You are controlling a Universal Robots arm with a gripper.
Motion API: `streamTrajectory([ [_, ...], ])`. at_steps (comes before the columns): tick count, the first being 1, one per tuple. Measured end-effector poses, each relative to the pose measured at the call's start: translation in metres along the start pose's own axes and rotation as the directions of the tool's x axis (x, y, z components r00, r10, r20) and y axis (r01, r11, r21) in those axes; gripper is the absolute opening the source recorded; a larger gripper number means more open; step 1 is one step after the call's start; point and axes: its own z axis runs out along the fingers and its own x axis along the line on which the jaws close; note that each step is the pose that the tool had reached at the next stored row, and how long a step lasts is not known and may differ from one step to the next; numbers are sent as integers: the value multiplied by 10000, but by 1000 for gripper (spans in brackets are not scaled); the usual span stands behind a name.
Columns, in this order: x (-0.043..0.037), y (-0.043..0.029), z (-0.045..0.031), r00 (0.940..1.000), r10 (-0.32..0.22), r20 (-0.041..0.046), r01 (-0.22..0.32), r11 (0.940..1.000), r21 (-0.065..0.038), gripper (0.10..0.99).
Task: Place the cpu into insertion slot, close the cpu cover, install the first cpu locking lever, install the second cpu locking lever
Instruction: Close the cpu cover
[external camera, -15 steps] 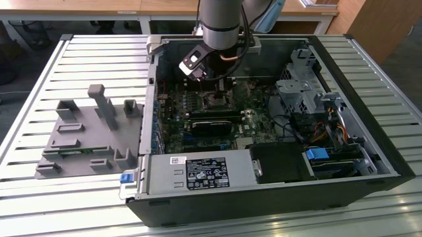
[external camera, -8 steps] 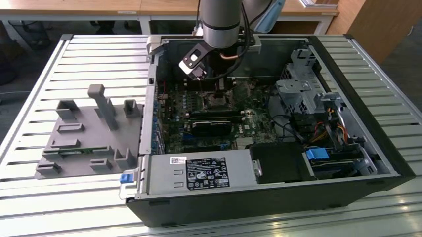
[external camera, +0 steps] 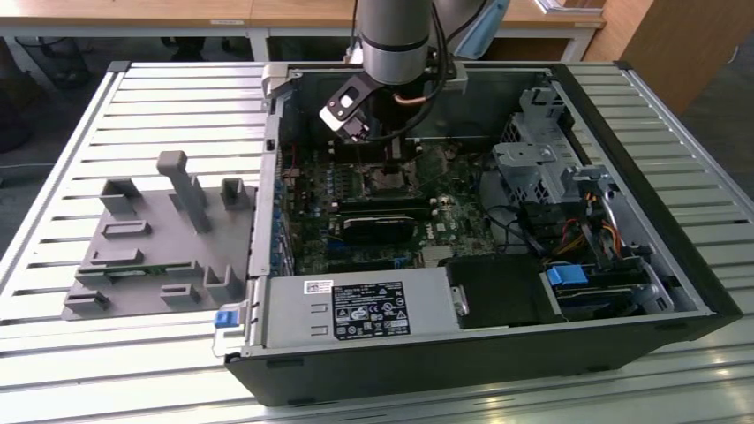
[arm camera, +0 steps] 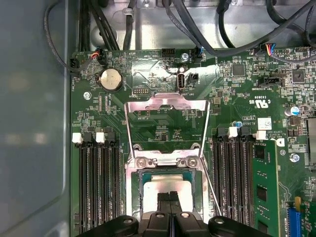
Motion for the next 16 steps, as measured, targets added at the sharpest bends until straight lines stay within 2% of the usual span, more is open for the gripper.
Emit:
streamTrajectory([
  [16,1,6,-81,10000,0,1,0,10000,8,106],
])
